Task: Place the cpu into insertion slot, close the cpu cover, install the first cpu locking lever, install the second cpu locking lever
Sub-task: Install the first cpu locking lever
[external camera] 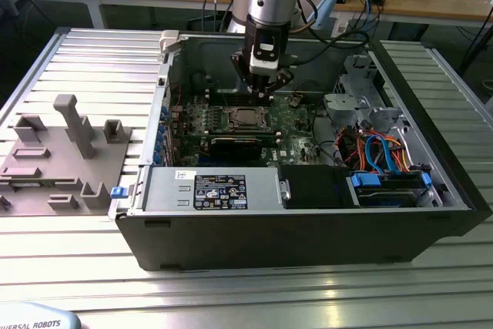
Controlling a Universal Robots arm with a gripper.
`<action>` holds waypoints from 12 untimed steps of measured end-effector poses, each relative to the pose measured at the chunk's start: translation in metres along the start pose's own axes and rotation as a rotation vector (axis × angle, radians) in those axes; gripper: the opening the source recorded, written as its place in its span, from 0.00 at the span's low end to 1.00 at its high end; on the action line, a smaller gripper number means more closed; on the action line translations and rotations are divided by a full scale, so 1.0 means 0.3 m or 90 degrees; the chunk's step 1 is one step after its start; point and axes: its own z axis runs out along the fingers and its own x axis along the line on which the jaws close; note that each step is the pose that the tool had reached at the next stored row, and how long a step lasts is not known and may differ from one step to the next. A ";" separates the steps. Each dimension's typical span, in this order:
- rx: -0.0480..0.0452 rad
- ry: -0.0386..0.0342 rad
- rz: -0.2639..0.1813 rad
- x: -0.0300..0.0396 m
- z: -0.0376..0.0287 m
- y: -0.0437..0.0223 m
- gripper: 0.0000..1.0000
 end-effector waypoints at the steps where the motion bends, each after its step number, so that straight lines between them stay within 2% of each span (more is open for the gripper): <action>1: 0.0000 -0.0001 -0.001 0.000 0.000 0.000 0.11; 12: -0.0001 -0.0009 -0.013 0.000 0.000 0.000 0.11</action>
